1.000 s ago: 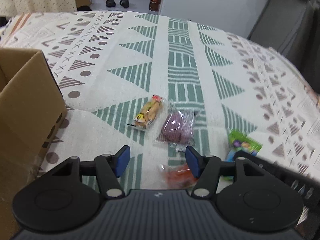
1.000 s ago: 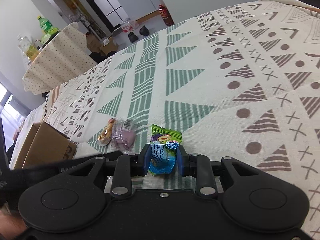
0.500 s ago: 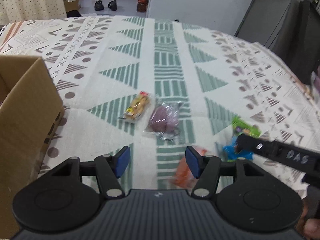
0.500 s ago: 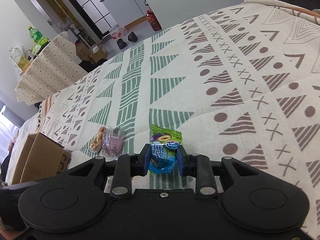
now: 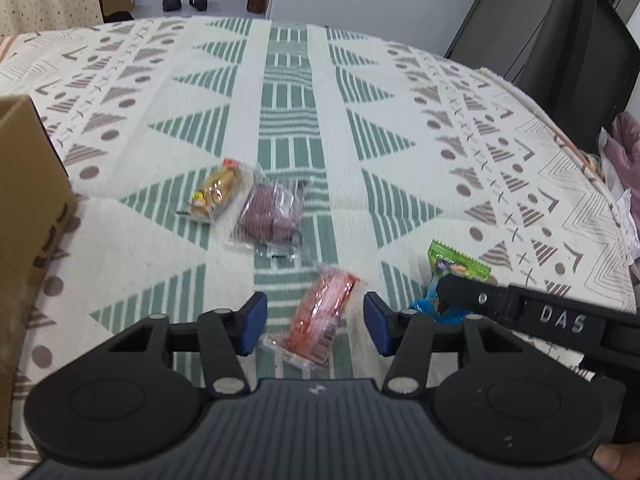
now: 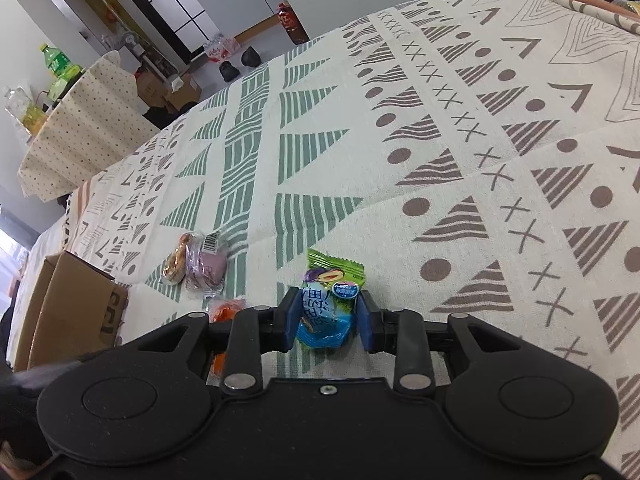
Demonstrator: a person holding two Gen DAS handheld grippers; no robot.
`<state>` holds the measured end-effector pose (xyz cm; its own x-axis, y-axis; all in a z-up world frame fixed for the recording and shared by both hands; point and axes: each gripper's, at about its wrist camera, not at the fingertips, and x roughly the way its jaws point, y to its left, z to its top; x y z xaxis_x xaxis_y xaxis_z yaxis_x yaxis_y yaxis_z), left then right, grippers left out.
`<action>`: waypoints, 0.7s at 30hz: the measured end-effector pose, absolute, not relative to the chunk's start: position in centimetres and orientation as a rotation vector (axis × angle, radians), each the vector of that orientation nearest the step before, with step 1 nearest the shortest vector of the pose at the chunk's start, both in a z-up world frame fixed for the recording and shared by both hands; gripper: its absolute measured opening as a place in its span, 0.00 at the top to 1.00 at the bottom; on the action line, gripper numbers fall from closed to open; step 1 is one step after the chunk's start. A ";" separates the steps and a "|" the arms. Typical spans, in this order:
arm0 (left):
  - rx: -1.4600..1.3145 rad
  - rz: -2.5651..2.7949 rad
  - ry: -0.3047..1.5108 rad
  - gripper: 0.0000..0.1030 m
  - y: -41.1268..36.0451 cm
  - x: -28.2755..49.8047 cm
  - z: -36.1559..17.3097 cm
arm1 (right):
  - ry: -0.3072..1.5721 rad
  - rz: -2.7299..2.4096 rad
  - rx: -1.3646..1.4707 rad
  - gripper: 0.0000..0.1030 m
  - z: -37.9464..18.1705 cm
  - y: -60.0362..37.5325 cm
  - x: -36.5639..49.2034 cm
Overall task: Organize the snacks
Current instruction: 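Grasp the blue-green packet with the right tool while left grasps the orange candy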
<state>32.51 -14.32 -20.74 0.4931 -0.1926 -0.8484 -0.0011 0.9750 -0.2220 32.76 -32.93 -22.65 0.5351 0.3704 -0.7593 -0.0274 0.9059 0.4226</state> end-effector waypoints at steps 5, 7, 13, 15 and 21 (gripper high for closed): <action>-0.190 -0.107 1.064 0.71 -14.5 32.6 -21.2 | 0.994 0.242 0.375 0.62 -23.3 -32.4 33.4; -0.192 -0.107 1.067 0.77 -14.5 32.8 -21.2 | 0.987 0.249 0.368 0.60 -23.4 -32.1 33.5; -0.209 -0.088 1.060 0.82 -13.7 32.6 -20.5 | 0.972 0.242 0.375 0.68 -23.7 -32.4 33.5; -0.219 -0.083 1.057 0.82 -13.3 32.4 -20.0 | 0.967 0.241 0.388 0.70 -23.6 -32.6 33.4; -0.244 -0.074 1.033 0.83 -12.0 31.4 -18.0 | 0.931 0.259 0.405 0.71 -21.8 -32.5 32.2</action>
